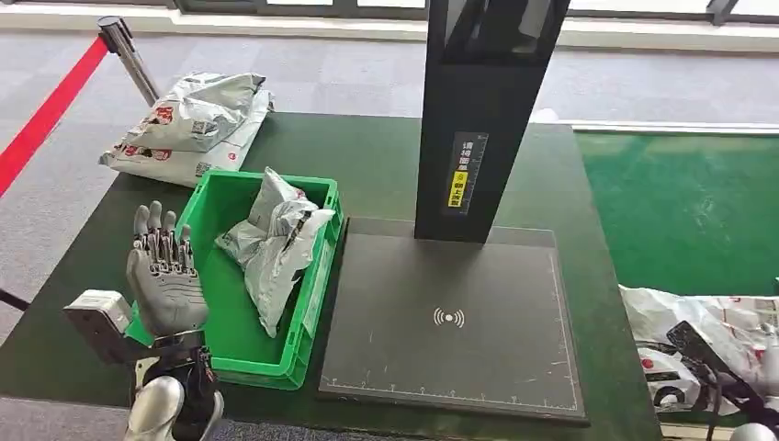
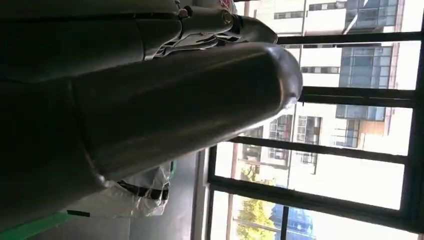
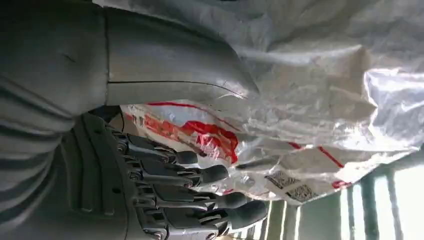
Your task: Moved the parcel from conveyor to table for the left to box.
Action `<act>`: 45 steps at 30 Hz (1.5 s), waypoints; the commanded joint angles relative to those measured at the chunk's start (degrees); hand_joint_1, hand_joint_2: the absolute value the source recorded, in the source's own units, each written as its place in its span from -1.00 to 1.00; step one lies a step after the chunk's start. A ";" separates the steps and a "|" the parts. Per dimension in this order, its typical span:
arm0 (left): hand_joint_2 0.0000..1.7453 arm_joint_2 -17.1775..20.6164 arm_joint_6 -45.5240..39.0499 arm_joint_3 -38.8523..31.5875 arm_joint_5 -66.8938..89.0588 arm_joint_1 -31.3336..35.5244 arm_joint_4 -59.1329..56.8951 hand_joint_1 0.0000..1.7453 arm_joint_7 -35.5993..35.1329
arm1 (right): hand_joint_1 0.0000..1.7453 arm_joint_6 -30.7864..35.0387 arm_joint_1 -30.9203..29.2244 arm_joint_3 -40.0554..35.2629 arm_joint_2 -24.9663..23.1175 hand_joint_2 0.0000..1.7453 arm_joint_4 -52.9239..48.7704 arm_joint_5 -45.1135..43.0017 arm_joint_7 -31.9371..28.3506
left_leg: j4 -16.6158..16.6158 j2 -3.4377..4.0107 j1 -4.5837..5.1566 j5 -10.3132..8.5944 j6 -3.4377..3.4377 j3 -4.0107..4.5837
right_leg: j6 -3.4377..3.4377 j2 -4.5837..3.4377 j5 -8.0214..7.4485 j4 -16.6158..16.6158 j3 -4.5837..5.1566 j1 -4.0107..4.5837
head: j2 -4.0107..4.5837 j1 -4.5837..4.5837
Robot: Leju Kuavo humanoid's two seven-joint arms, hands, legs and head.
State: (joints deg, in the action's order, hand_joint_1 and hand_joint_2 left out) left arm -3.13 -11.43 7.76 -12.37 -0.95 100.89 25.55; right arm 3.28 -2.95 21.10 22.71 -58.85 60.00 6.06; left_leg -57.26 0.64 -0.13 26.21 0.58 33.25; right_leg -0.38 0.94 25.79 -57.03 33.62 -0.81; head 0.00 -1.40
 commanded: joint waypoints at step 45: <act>-1.00 2.78 -0.90 1.70 1.46 1.54 -3.78 -1.00 -0.60 | 1.00 25.50 8.04 -8.83 -12.42 1.00 -36.48 -13.97 -15.35 | 0.13 -0.10 -0.08 0.02 0.02 -0.36 | 0.01 -0.01 0.10 0.12 -0.36 0.07 | 0.00 0.00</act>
State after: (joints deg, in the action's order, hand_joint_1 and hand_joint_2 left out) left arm -1.77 -11.80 8.39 -9.81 -2.73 102.27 24.81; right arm 25.24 2.77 8.13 18.45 -87.46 51.94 -3.95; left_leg -57.25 0.68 -0.16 26.26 0.57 33.05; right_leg -0.44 0.91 25.90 -57.04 33.45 -0.80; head 0.00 -1.40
